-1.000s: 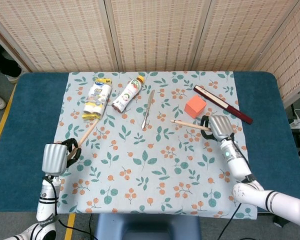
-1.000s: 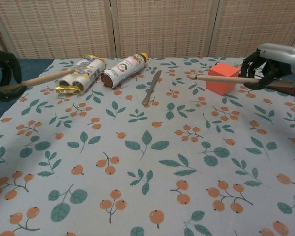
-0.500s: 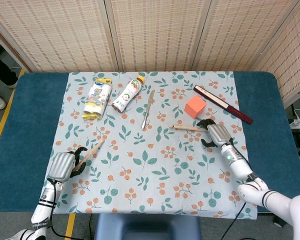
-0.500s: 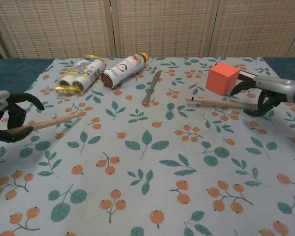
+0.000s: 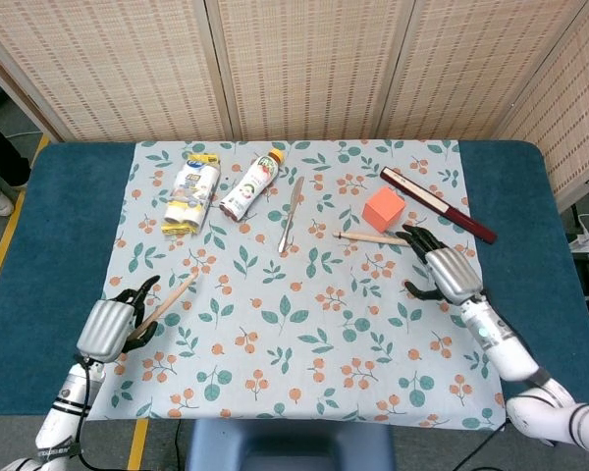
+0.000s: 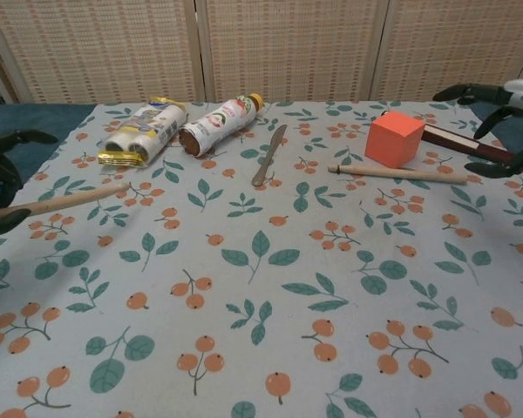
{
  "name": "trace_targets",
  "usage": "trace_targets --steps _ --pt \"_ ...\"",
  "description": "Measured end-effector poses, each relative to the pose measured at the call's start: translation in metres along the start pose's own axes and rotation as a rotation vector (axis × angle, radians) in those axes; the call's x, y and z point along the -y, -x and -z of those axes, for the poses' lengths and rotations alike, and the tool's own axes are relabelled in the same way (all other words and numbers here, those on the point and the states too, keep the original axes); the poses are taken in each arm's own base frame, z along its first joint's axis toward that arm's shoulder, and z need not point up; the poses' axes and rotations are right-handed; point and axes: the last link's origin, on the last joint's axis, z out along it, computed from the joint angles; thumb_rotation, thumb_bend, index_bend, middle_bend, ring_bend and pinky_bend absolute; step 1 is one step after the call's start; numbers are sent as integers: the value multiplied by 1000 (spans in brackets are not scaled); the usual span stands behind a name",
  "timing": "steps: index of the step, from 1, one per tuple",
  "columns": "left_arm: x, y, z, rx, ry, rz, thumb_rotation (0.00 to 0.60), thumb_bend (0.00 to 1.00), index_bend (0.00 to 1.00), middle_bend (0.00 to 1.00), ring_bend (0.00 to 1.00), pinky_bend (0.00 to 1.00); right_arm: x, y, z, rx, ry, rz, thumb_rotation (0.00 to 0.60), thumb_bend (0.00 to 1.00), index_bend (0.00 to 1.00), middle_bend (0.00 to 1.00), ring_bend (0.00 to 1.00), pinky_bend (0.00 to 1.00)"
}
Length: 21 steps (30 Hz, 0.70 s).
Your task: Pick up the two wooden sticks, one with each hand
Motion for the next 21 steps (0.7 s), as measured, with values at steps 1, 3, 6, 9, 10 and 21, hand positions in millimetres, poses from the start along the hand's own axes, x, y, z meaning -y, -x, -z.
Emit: trace_targets --steps 1,3,6,9,10,21 --pt "1 -5 2 -6 3 -4 600 394 77 178 342 647 1 -4 8 -19 -7 3 600 261 79 6 0 263" --pt "-1 -11 6 -10 12 -14 600 393 77 180 342 647 3 -14 26 -65 -13 16 600 261 83 6 0 263" --pt "-3 -7 7 8 17 -23 600 380 51 147 323 611 3 -22 42 -109 4 50 600 261 86 6 0 263" --pt "-10 1 3 30 19 -9 600 334 2 33 192 500 1 -25 46 -106 29 63 600 261 86 6 0 263" --pt "-12 4 2 33 21 -8 600 303 0 5 99 439 0 -25 46 -99 34 63 600 261 86 6 0 263" --pt "-37 23 -15 23 73 31 600 193 0 0 0 301 -5 -17 50 -49 51 49 600 261 88 7 0 263"
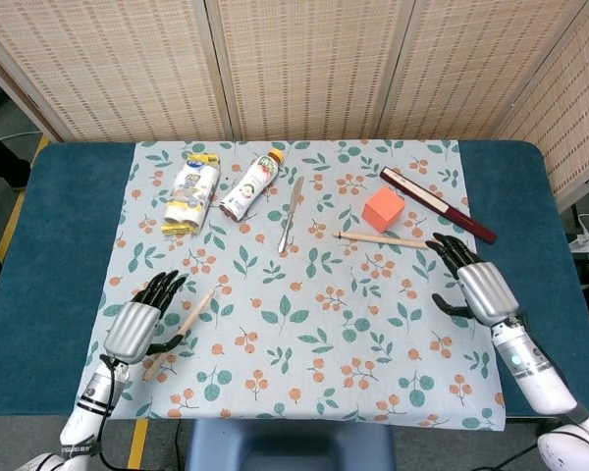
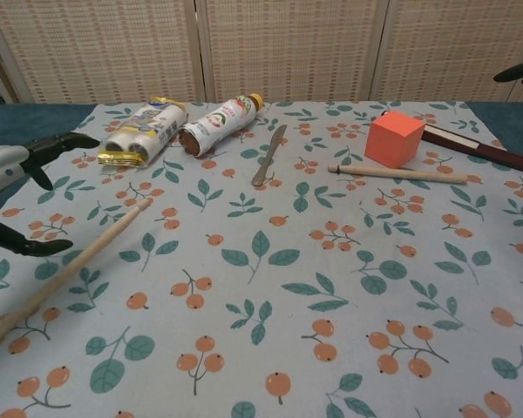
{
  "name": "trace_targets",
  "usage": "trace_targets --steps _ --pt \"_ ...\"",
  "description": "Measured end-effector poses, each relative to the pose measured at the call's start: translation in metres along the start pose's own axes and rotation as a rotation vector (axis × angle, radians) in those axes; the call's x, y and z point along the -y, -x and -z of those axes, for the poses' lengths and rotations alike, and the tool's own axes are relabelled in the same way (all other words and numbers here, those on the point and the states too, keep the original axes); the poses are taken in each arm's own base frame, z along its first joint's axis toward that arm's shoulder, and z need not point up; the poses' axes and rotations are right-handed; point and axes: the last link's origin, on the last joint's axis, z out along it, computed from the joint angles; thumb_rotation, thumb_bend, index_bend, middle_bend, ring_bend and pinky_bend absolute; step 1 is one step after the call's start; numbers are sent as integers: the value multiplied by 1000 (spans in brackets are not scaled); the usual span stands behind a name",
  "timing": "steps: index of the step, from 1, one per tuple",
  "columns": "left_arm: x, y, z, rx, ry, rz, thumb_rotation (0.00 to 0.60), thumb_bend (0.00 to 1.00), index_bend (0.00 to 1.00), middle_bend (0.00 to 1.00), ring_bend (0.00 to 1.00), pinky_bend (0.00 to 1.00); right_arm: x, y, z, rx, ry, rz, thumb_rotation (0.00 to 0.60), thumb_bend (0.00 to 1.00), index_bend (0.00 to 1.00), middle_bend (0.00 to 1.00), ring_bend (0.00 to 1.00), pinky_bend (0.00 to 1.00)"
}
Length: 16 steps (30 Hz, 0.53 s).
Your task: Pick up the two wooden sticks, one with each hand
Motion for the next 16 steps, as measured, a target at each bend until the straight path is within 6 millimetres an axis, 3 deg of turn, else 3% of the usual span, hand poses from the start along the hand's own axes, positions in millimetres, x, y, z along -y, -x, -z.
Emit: trace_targets --steps 8,16 --pt "1 -4 4 -40 6 -25 600 232 0 0 0 309 -3 -3 7 -9 10 3 600 261 93 7 0 263" --pt "42 -19 48 -23 -71 -96 600 263 0 0 0 327 -11 -4 29 -57 55 62 600 261 94 7 0 264"
